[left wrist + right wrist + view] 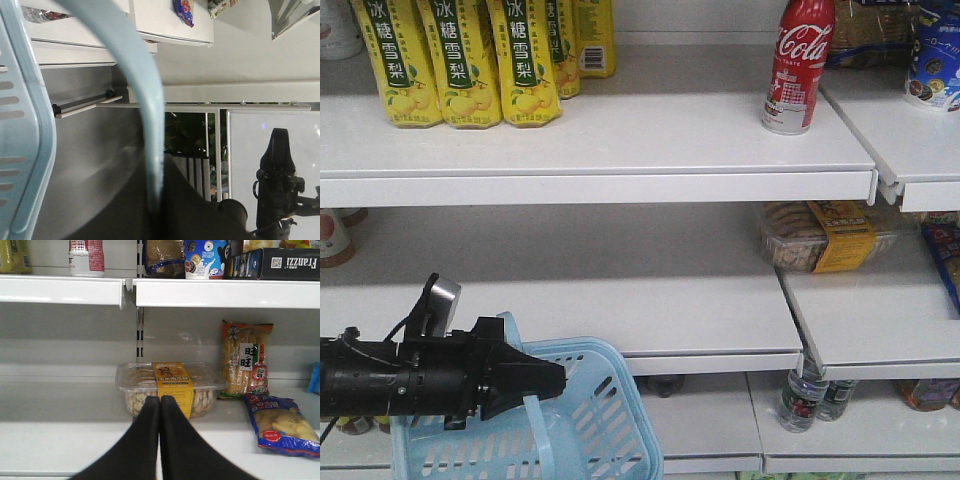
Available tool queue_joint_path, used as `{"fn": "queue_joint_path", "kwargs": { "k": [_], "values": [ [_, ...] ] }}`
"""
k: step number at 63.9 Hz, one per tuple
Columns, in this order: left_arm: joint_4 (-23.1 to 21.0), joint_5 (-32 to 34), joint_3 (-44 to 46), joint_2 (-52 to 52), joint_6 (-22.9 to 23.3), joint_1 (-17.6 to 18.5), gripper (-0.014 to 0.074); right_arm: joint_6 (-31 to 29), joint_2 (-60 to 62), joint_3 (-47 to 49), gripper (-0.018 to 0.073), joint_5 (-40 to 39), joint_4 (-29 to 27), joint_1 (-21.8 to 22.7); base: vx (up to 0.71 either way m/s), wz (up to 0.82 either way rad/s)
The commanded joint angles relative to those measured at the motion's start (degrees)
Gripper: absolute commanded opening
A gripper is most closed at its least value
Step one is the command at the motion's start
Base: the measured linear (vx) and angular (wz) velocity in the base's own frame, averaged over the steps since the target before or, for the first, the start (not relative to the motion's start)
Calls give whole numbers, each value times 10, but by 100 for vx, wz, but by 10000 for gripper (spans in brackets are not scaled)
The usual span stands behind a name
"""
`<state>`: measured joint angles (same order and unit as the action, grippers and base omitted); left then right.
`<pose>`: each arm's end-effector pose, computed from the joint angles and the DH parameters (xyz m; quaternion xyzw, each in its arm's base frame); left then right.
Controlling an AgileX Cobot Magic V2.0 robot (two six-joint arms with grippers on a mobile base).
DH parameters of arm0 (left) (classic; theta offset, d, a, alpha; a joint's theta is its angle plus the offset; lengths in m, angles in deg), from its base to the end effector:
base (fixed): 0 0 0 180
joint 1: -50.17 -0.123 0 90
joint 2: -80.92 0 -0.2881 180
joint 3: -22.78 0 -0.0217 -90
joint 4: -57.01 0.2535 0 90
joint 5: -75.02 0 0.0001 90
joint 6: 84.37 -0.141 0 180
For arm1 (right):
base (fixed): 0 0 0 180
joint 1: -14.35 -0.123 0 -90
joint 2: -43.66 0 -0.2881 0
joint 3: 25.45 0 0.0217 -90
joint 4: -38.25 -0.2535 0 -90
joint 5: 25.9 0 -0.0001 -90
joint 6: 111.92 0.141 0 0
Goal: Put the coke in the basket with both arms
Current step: 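Drive up to the shelf with the red Coca-Cola bottle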
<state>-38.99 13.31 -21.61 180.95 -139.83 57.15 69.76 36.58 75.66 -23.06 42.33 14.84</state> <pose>0.2477 -0.1548 0.1664 -0.0821 0.8119 -0.5707 0.0911 0.1064 -0.0014 0.2008 -0.0104 0.6996 -0.0192 0.7142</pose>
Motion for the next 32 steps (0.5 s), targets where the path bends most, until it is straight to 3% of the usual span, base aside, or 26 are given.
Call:
{"fn": "queue_joint_path", "kwargs": {
  "k": [1, 32],
  "values": [
    [-32, -45, 14, -19, -1, 4, -6, -3, -3, -5, -10, -44, 3, -1, 3, 2],
    [-32, -45, 14, -19, -1, 4, -6, -3, -3, -5, -10, -45, 3, -1, 3, 1]
  ]
}}
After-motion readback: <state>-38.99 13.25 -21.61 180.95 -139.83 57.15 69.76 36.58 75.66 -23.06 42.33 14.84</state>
